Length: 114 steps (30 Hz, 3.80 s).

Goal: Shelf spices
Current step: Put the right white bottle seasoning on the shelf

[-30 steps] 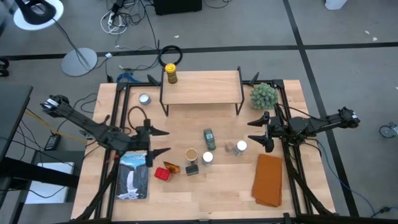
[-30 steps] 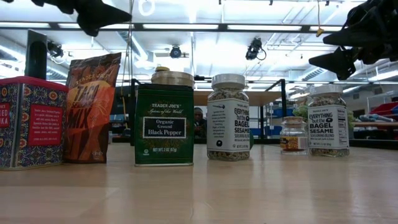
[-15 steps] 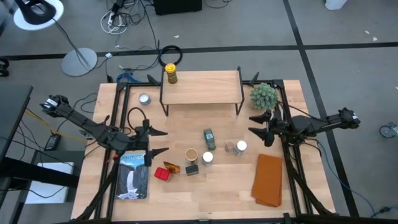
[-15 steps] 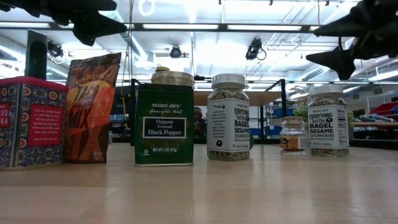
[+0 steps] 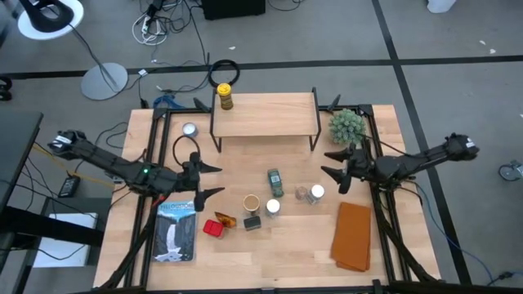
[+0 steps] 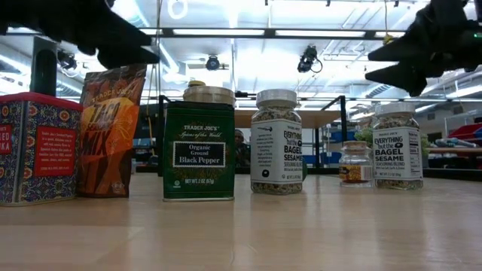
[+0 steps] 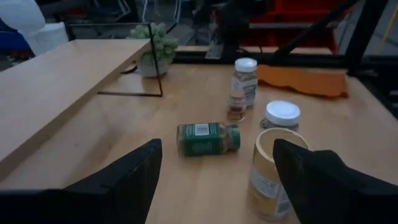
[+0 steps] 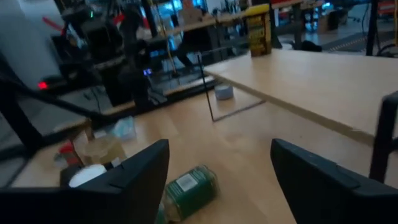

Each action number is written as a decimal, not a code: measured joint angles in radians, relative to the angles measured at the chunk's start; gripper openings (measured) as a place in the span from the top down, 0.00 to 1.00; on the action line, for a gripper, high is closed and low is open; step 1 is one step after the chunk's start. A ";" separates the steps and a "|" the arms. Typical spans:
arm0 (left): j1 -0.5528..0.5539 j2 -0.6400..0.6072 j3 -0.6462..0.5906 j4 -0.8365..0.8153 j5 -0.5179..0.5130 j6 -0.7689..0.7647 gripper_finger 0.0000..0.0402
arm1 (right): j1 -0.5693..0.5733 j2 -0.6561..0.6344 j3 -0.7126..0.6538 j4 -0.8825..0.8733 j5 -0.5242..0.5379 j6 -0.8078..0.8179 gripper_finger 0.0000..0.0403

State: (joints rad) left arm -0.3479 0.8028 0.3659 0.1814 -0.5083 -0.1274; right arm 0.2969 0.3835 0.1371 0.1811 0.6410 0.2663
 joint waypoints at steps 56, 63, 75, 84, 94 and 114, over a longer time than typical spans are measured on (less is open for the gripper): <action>0.068 0.000 -0.224 0.299 0.102 0.258 0.22 | 0.528 1.495 0.860 -1.133 0.173 1.782 0.57; 0.068 0.000 -0.224 0.299 0.102 0.258 0.22 | 0.528 1.486 0.874 -1.231 0.097 1.879 0.57; 0.068 0.001 -0.224 0.300 0.102 0.258 0.22 | 0.506 1.486 0.963 -1.327 0.231 1.866 0.58; 0.068 0.001 -0.224 0.301 0.102 0.255 0.22 | 0.413 1.488 0.963 -1.577 0.051 1.897 0.58; 0.068 0.001 -0.224 0.300 0.102 0.256 0.22 | 0.450 1.488 1.019 -1.621 -0.019 1.929 0.58; 0.069 0.000 -0.225 0.328 0.102 0.254 0.22 | 0.625 1.512 1.078 -1.349 0.193 1.827 0.58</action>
State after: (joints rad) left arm -0.2792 0.8032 0.1413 0.5098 -0.4065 0.1265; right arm 0.9223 1.8959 1.2154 -1.1678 0.8343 2.0933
